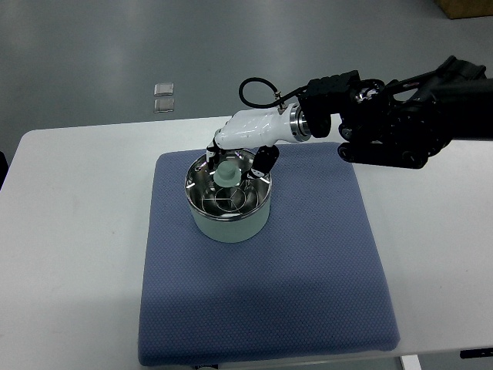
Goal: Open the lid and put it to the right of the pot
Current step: 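Close the right hand's fingers around the green lid knob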
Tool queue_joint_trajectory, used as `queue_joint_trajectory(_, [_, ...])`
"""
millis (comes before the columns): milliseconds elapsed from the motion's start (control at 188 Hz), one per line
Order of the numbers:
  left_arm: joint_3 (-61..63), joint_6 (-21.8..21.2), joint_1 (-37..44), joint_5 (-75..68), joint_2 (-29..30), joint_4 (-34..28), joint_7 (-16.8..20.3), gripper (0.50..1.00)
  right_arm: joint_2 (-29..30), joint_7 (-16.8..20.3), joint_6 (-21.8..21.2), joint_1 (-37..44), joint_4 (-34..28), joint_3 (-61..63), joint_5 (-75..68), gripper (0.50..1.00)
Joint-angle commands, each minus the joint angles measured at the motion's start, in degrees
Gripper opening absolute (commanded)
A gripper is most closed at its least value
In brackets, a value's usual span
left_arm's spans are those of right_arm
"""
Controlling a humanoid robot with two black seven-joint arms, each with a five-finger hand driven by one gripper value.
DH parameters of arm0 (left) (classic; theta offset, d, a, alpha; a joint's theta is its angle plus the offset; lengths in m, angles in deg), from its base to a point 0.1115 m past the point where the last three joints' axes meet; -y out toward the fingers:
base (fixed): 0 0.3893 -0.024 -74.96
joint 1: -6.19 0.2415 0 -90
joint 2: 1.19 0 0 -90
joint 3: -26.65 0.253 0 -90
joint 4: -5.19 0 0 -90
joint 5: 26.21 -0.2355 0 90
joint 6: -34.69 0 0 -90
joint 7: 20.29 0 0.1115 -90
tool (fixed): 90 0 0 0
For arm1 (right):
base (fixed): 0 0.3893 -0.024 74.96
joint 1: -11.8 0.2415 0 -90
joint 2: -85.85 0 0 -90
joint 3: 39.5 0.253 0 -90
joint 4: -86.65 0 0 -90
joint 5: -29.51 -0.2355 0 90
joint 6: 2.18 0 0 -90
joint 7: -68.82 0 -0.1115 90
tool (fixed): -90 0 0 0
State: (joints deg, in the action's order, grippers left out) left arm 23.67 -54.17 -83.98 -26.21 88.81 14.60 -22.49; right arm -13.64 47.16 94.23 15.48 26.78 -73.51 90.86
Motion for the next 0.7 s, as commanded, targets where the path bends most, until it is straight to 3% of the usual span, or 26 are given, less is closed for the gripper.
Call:
queue_joint_trajectory(0, [0.00,0.00,0.00,0.00,0.00,0.00,0.00,1.000,0.62,0.47,0.10,0.28,0.11,0.00,0.09,0.725])
queue_joint_trajectory(345, [0.00,0.00,0.00,0.00,0.00,0.00,0.00,1.000,1.49,0.82,0.10,0.28,0.46,-0.61,1.15,0.680])
queue_joint_trajectory(383, [0.00,0.00,0.00,0.00,0.00,0.00,0.00,1.000,1.67,0.91,0.10,0.28,0.46,-0.88,1.15,0.656])
queue_joint_trajectory(696, [0.00,0.00,0.00,0.00,0.00,0.00,0.00,1.000,1.76,1.96,0.10,0.45,0.55,-1.58,1.15,0.641])
